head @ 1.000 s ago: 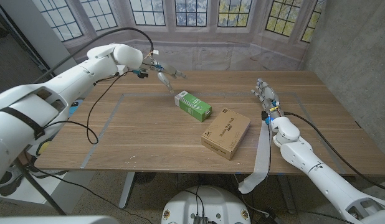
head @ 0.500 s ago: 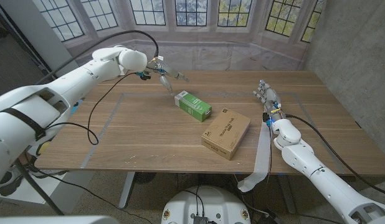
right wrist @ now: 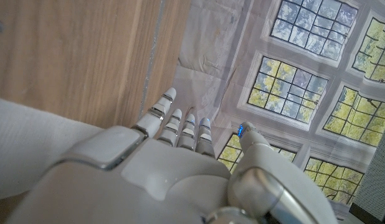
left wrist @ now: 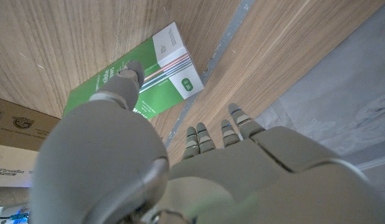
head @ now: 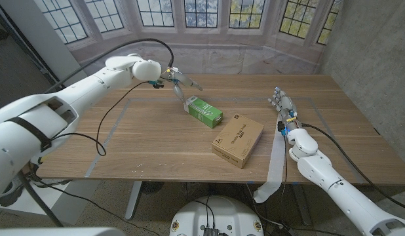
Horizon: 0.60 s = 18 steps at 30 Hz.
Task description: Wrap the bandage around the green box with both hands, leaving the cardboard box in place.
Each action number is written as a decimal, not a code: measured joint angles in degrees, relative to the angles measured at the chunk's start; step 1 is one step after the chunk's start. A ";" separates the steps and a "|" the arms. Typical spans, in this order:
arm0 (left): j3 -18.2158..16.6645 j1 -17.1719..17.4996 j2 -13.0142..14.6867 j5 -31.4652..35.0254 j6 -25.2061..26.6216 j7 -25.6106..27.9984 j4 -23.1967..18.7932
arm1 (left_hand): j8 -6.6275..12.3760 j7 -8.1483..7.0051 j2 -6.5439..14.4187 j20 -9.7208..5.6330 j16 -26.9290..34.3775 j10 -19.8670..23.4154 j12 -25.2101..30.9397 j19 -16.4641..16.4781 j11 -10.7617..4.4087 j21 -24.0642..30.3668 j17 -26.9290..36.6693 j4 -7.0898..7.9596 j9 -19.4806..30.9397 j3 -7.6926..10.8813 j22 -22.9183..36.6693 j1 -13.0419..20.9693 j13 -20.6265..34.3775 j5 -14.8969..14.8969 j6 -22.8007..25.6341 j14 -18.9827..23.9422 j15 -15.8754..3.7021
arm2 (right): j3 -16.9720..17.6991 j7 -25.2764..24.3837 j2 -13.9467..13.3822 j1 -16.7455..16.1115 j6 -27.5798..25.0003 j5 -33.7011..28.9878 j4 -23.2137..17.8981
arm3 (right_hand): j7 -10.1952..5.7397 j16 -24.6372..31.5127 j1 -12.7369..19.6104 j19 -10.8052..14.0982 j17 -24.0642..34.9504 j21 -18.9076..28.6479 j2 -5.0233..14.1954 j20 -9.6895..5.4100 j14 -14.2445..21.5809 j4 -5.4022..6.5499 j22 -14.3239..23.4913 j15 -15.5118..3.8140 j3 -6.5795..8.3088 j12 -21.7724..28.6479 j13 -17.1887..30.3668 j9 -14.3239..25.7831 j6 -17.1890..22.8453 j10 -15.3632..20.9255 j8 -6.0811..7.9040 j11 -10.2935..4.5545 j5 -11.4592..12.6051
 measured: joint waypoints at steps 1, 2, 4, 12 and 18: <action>0.08 0.12 -0.03 0.45 0.09 0.34 -0.13 | 0.00 0.00 0.00 0.00 0.00 0.11 0.03 0.00 -0.11 0.17 0.00 0.00 0.00 0.00 0.00 0.00 0.04 0.00 0.00 0.20 0.10 | 0.02 -0.02 0.05 -0.12 0.06 0.02 0.00 | 0.00 0.00 0.00 0.00 0.00 0.00 0.00 0.00 0.00 0.00 0.00 0.00 0.00 0.00 0.00 0.00 0.00 0.00 0.00 0.00 0.00; 0.13 0.21 -0.04 0.45 0.09 0.34 -0.22 | 0.00 0.00 0.00 -0.06 0.00 0.21 0.22 0.06 -0.18 0.18 0.00 0.00 0.00 0.00 0.00 0.00 0.03 0.00 0.00 0.42 -0.02 | 0.02 -0.02 0.05 -0.12 0.07 0.03 0.00 | 0.00 0.00 0.00 0.00 0.00 0.00 0.00 0.00 0.00 0.00 0.00 0.00 0.00 0.00 0.00 0.00 0.00 0.00 0.00 0.00 0.00; 0.24 0.45 -0.04 1.37 0.64 0.98 -0.50 | 0.00 0.22 0.08 -0.07 0.31 0.40 0.22 0.54 0.01 0.21 0.00 0.17 0.00 -0.17 0.00 0.36 0.03 0.00 0.22 0.71 0.10 | 0.07 -0.10 0.12 -0.36 0.19 0.07 0.01 | 0.00 0.00 0.00 0.00 0.00 0.00 0.00 0.00 0.00 0.00 0.00 0.00 0.00 0.00 0.00 0.00 0.00 0.00 0.00 0.00 0.00; 0.47 1.70 0.20 3.80 2.67 3.23 -1.73 | 0.38 0.39 0.16 0.21 0.45 1.77 1.71 1.63 -0.12 0.21 0.00 0.31 0.26 -0.94 0.00 0.75 0.83 -0.22 2.47 2.35 -0.31 | 0.14 -0.31 0.24 -0.83 0.32 0.13 0.07 | 0.32 0.00 0.00 0.22 0.00 0.00 0.00 -0.22 0.00 0.00 0.00 0.00 0.00 0.00 0.00 0.00 0.32 0.31 0.00 0.29 0.00; 0.79 2.40 0.23 5.22 3.66 4.93 -1.85 | 0.91 -0.66 0.37 0.21 0.45 4.03 3.57 1.63 -1.52 0.21 0.14 0.24 0.53 -1.50 0.00 1.43 1.37 -0.44 5.19 3.17 -0.31 | 0.22 -0.64 0.25 -1.20 0.32 0.18 0.07 | 0.31 0.00 0.00 0.44 -0.01 0.00 0.00 -0.02 0.00 0.00 0.00 0.00 0.00 0.00 0.00 -0.01 0.31 0.32 0.00 0.29 0.00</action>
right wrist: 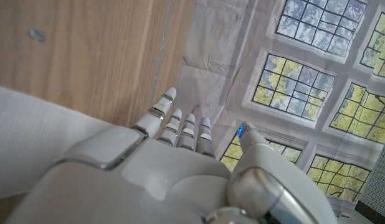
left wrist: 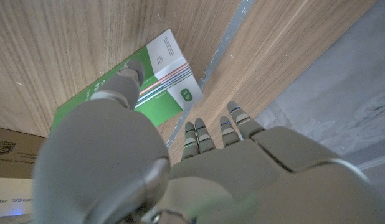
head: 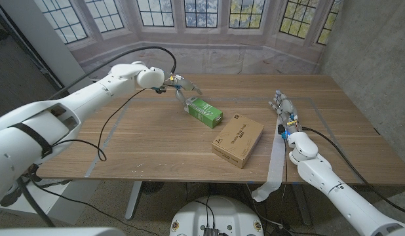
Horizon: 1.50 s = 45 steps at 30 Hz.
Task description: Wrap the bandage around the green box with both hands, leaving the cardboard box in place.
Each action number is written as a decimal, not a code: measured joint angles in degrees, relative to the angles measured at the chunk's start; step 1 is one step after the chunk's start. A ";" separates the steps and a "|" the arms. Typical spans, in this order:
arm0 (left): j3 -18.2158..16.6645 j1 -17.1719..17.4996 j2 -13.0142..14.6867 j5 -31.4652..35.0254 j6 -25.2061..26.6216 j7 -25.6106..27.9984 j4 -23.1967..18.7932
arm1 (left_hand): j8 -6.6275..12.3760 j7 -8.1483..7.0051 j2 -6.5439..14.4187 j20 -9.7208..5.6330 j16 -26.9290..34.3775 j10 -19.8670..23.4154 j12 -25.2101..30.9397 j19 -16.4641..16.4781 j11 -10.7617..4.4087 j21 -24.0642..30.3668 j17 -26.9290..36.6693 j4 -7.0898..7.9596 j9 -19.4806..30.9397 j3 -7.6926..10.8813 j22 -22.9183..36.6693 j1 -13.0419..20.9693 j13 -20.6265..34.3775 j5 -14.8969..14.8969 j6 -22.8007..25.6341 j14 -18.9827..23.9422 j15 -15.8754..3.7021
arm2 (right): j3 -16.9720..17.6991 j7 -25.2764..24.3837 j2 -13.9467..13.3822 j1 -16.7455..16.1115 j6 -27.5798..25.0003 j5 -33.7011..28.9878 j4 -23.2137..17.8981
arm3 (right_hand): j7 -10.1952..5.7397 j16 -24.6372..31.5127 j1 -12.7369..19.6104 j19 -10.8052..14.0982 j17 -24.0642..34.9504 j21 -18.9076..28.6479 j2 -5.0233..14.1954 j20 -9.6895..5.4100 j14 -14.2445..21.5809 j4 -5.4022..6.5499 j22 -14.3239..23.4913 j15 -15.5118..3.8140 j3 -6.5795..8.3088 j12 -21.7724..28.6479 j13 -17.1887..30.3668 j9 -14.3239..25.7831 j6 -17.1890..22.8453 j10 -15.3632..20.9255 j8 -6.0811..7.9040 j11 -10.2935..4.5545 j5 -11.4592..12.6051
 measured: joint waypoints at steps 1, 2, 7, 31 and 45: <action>0.07 0.06 -0.04 0.19 0.09 0.26 0.11 | 0.29 -0.08 0.05 0.00 0.00 0.46 0.21 0.00 0.03 0.00 -0.01 0.00 0.00 0.00 0.00 0.05 0.14 0.00 0.46 0.21 -0.22 | 0.01 -0.05 0.00 -0.06 0.00 0.00 -0.01 | 0.00 0.00 0.00 0.00 0.00 0.00 0.00 0.00 0.00 0.00 0.00 0.00 0.00 0.00 0.00 0.00 0.00 0.00 0.00 0.00 0.00; 0.20 0.10 -0.14 0.60 0.25 0.84 0.32 | 0.38 -0.14 -0.07 0.00 0.00 0.94 0.45 0.00 -0.17 0.00 -0.01 0.10 0.00 -0.10 0.00 0.17 0.23 0.00 0.81 0.31 -0.31 | 0.06 -0.14 0.00 -0.19 0.00 0.01 -0.08 | 0.00 0.00 0.00 0.00 0.00 0.00 0.00 0.00 0.00 0.00 0.00 0.00 0.00 0.00 0.00 0.00 0.00 0.00 0.00 0.00 0.00; 0.84 0.08 -0.84 1.43 0.33 2.35 1.78 | 0.61 -0.06 0.35 -0.11 0.00 2.41 1.13 -0.12 -0.42 0.00 -0.01 -0.01 0.00 -0.46 0.00 0.80 0.26 0.00 2.49 0.62 -0.62 | 0.19 -0.43 -0.03 -0.44 -0.23 0.05 -0.34 | 0.31 0.00 0.00 -0.01 0.00 0.00 0.00 0.01 0.00 0.00 0.00 0.00 0.00 0.00 0.00 0.00 0.31 0.00 0.00 0.00 0.00; 6.56 -4.55 -6.93 2.89 -2.09 7.90 12.84 | 1.58 -0.74 0.09 -0.53 0.00 5.74 2.84 -0.53 -1.08 -0.32 0.00 0.23 0.00 -1.99 0.00 1.13 1.05 0.00 7.10 3.01 -1.71 | 0.75 -1.21 -0.19 -0.99 -1.06 0.60 -0.50 | 0.30 0.00 0.00 -0.02 0.28 0.00 0.00 0.01 0.33 -0.02 0.00 -0.33 0.02 0.00 0.00 -0.01 0.30 0.00 0.00 -0.01 0.00; 8.59 -5.70 -7.70 2.54 -2.85 9.96 15.06 | 5.76 -2.95 0.43 -1.95 0.44 12.24 6.59 1.54 -2.91 -0.04 0.15 0.23 1.07 -4.07 0.00 2.39 3.42 0.00 15.63 8.89 -4.52 | 0.80 -1.29 -0.11 -1.09 -1.01 0.70 -0.01 | 0.30 0.00 0.00 -0.02 0.28 0.00 0.00 0.01 0.33 -0.17 0.00 -0.32 0.17 0.00 0.00 -0.01 0.30 0.00 0.00 -0.01 0.00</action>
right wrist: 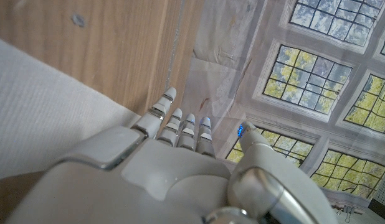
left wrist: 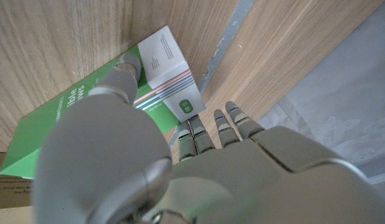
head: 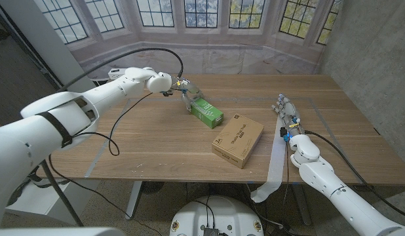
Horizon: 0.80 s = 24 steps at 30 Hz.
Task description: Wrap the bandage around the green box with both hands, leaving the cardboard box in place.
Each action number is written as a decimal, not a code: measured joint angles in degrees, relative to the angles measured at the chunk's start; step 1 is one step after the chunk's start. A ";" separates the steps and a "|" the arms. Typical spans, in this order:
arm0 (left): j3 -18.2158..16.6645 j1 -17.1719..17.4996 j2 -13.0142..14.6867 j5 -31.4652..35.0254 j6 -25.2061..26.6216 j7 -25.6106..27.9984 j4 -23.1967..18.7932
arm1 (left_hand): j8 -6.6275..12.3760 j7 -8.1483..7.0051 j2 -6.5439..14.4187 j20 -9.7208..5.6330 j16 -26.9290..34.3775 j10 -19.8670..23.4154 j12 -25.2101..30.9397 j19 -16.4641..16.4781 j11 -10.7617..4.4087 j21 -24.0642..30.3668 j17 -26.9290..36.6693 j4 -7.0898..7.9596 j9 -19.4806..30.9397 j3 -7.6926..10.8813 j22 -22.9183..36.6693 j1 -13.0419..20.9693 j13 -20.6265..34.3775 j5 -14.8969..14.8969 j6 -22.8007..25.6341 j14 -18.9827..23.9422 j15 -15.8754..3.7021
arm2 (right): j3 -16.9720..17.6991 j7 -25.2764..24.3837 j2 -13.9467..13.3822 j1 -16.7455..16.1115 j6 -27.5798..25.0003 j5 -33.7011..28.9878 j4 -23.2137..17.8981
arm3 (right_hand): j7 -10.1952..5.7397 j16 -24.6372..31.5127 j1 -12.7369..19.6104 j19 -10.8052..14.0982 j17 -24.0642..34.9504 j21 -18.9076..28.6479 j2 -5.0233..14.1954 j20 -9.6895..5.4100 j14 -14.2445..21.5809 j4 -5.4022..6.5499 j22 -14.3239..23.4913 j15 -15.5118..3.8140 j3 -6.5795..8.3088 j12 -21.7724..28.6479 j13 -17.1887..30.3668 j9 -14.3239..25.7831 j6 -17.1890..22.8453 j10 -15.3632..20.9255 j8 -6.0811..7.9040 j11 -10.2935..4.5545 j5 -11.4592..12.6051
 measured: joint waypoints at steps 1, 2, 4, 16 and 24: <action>0.12 0.00 0.15 0.00 0.00 0.00 -0.11 | 0.37 -0.19 0.03 0.08 0.00 0.35 0.32 0.07 -0.29 0.00 0.00 0.09 0.18 -0.36 0.09 0.04 0.19 0.00 0.60 0.59 -0.19 | 0.00 0.05 0.00 0.00 0.04 0.02 0.00 | 0.00 0.00 0.00 0.00 0.00 0.00 0.00 0.00 0.00 0.00 0.00 0.00 0.00 0.00 0.00 0.00 0.00 0.00 0.00 0.00 0.00; 0.19 0.00 0.31 0.00 0.00 0.00 -0.27 | 0.69 -0.29 0.07 0.01 0.10 0.88 0.54 0.44 -0.40 0.01 0.00 0.08 0.25 -0.34 0.22 0.08 0.40 0.00 1.10 0.99 -0.44 | 0.00 0.11 0.00 0.00 0.08 0.03 0.00 | 0.00 0.00 0.00 0.00 0.00 0.00 0.00 0.00 0.00 0.00 0.00 0.00 0.00 0.00 0.00 0.00 0.00 0.00 0.00 0.00 0.00; 0.26 0.03 0.53 0.38 -0.21 1.80 -0.53 | 1.20 -0.73 0.09 -0.20 0.34 1.81 1.03 0.83 -0.68 0.31 0.00 0.08 0.26 -0.82 0.29 0.12 0.77 -0.01 1.94 1.83 -0.79 | -0.03 0.18 0.11 0.03 0.11 0.06 0.33 | 0.00 0.00 0.00 0.00 0.00 0.00 0.00 0.00 0.00 0.00 0.00 0.00 0.00 0.00 0.00 0.00 0.00 0.00 0.00 0.00 0.00; -0.29 1.70 2.69 1.41 0.11 4.32 -4.13 | 3.48 -1.11 -0.53 -0.71 0.55 5.63 2.97 2.55 -1.51 0.45 -0.01 0.32 0.52 -2.18 0.29 1.25 2.42 -0.01 5.81 5.56 -2.56 | -0.07 0.54 0.11 -0.17 0.24 0.34 0.37 | 0.00 0.00 0.00 0.00 -0.01 0.00 0.00 0.00 0.00 0.01 0.00 0.00 -0.01 0.00 0.00 0.00 0.00 0.00 0.00 0.00 0.00; -1.52 2.87 3.89 1.59 0.80 4.29 -6.85 | 4.12 -1.13 -0.38 -0.92 0.55 6.27 3.43 2.77 -1.52 0.45 0.26 0.33 0.52 -2.65 0.29 1.11 2.68 -0.01 6.26 6.26 -2.64 | -0.07 0.82 -0.14 -0.38 0.23 0.48 0.08 | 0.00 0.00 0.00 0.00 -0.01 0.00 0.00 0.00 -0.01 0.01 0.00 0.01 -0.01 0.00 0.00 0.00 0.00 0.00 0.00 0.00 0.00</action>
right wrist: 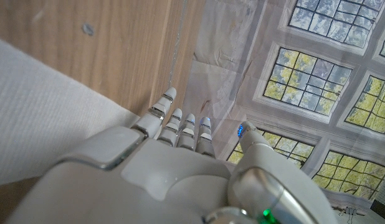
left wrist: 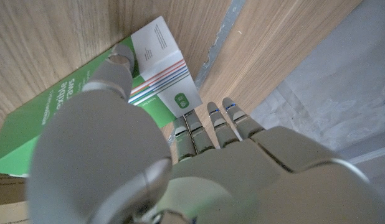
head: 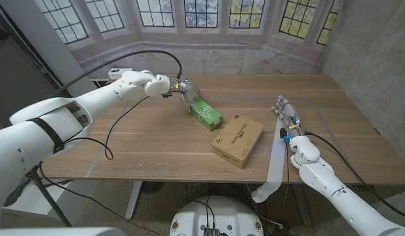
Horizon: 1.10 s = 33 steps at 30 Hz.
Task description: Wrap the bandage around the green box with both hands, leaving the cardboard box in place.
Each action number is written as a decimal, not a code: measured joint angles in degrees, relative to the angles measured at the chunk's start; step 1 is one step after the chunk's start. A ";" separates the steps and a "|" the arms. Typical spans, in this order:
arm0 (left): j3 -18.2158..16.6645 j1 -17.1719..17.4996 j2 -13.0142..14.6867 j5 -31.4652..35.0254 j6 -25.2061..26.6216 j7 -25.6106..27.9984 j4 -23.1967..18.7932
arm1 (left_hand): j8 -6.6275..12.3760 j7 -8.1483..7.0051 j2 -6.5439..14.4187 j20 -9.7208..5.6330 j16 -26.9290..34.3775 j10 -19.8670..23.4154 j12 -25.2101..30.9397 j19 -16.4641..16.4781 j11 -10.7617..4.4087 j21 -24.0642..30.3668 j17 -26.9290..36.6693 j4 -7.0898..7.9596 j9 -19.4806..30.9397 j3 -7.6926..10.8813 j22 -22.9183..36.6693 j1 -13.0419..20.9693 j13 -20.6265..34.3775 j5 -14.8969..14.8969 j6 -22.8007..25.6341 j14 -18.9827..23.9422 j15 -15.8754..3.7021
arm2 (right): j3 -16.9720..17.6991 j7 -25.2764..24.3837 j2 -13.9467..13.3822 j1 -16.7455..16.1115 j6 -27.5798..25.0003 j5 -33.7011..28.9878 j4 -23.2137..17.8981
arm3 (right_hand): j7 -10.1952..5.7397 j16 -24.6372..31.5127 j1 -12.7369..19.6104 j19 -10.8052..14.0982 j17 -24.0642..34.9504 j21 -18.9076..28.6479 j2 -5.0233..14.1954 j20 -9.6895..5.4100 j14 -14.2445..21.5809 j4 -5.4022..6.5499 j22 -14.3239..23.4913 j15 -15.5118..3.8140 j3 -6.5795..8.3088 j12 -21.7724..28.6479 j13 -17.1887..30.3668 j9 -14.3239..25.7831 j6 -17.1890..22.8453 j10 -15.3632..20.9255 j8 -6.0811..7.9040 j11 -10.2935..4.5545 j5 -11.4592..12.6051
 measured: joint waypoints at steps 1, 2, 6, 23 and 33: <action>-0.05 0.05 0.04 0.00 0.00 0.00 -0.10 | 0.00 0.01 0.00 -0.10 0.00 0.08 0.00 0.10 -0.08 0.00 0.00 0.00 0.00 0.00 0.00 0.00 0.05 0.00 0.14 0.00 0.00 | 0.00 0.01 0.00 0.00 0.00 0.01 0.00 | 0.00 0.00 0.00 0.00 0.00 0.00 0.00 0.00 0.00 0.00 0.00 0.00 0.00 0.00 0.00 0.00 0.00 0.00 0.00 0.00 0.00; -0.31 0.24 0.24 0.00 0.16 -0.16 -0.58 | 0.00 0.01 0.00 -0.09 0.00 0.08 0.00 0.09 -0.08 0.00 0.00 0.16 0.00 -0.16 0.00 -0.01 0.19 0.00 0.14 0.00 0.00 | 0.01 0.05 -0.07 -0.03 0.00 0.02 -0.09 | 0.00 0.00 0.00 0.00 0.00 0.00 0.00 0.00 0.00 0.00 0.00 0.00 0.00 0.00 0.00 0.00 0.00 0.00 0.00 0.00 0.00; -1.06 0.73 0.67 0.00 0.52 -0.72 -1.91 | 0.00 0.01 0.23 -0.09 0.00 0.07 0.00 0.09 -0.07 0.00 0.00 0.22 0.00 -0.22 0.00 -0.23 0.26 0.00 0.15 0.05 -0.05 | 0.01 0.25 -0.24 -0.09 -0.12 0.06 -0.25 | 0.00 0.00 0.00 0.00 0.00 0.00 0.00 0.00 0.00 0.00 0.00 0.00 0.00 0.00 0.31 0.00 0.00 0.00 0.00 0.00 0.00; -3.88 2.68 2.12 -0.87 2.57 -3.89 -6.23 | 0.80 0.00 0.48 -0.09 -0.01 0.79 0.40 0.09 -0.18 0.00 -0.01 0.46 -0.01 -0.95 -0.01 -0.47 0.99 0.00 0.20 0.71 -0.72 | 0.06 0.90 -1.85 -0.04 -1.80 0.13 -1.74 | 0.00 0.00 0.00 0.00 -0.01 0.00 0.00 0.00 0.00 0.00 0.00 0.00 0.00 0.00 0.32 0.00 0.00 0.22 0.00 0.22 0.00; -5.29 3.60 2.70 -1.69 3.58 -5.57 -7.81 | 1.01 0.02 0.62 -0.09 -0.01 1.30 0.61 0.09 -0.29 0.00 -0.02 0.55 0.00 -1.34 -0.01 -0.62 1.33 0.00 0.24 1.22 -0.82 | 0.09 0.86 -3.81 0.26 -4.01 -0.84 -3.50 | 0.00 0.00 0.00 0.00 -0.01 0.00 0.00 0.00 0.00 -0.15 0.00 0.00 0.15 0.00 0.32 0.00 0.00 0.22 0.00 0.21 0.00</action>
